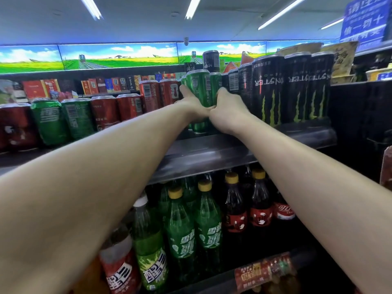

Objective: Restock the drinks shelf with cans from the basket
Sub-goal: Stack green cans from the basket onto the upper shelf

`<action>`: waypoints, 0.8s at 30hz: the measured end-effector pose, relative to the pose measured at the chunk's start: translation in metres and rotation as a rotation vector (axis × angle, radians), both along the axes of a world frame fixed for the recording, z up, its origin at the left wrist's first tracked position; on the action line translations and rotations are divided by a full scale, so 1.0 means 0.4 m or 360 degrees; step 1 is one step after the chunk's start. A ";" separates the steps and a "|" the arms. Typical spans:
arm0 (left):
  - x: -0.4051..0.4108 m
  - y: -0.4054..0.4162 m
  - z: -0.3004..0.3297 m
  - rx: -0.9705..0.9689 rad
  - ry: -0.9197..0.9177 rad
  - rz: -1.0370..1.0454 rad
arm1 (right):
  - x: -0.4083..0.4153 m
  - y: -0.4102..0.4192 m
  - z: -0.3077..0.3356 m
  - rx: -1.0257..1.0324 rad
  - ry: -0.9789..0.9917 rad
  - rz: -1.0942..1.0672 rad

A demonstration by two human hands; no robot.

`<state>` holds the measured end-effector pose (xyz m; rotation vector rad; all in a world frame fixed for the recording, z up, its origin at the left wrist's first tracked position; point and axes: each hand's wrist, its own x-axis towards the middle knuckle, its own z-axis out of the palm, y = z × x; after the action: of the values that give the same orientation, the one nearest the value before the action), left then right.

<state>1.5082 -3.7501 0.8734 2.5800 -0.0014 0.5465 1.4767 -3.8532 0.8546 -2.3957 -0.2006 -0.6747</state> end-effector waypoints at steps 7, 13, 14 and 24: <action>-0.004 0.044 0.009 -0.0269 0.0224 -0.0338 | -0.005 -0.008 0.001 -0.0150 -0.0235 0.0090; 0.013 0.081 0.001 -0.0015 0.0067 -0.0300 | -0.001 0.002 0.002 -0.0224 0.0002 0.0103; 0.013 0.083 0.003 0.0024 0.0041 -0.0247 | -0.002 0.002 0.003 -0.0214 0.0027 0.0090; 0.102 0.111 -0.033 -0.0461 0.0322 -0.0323 | 0.018 0.011 0.001 -0.0230 0.0034 -0.0046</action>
<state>1.5491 -3.7058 0.8602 2.3064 -0.1063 0.1927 1.4838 -3.8488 0.8550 -2.5469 -0.2124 -0.6682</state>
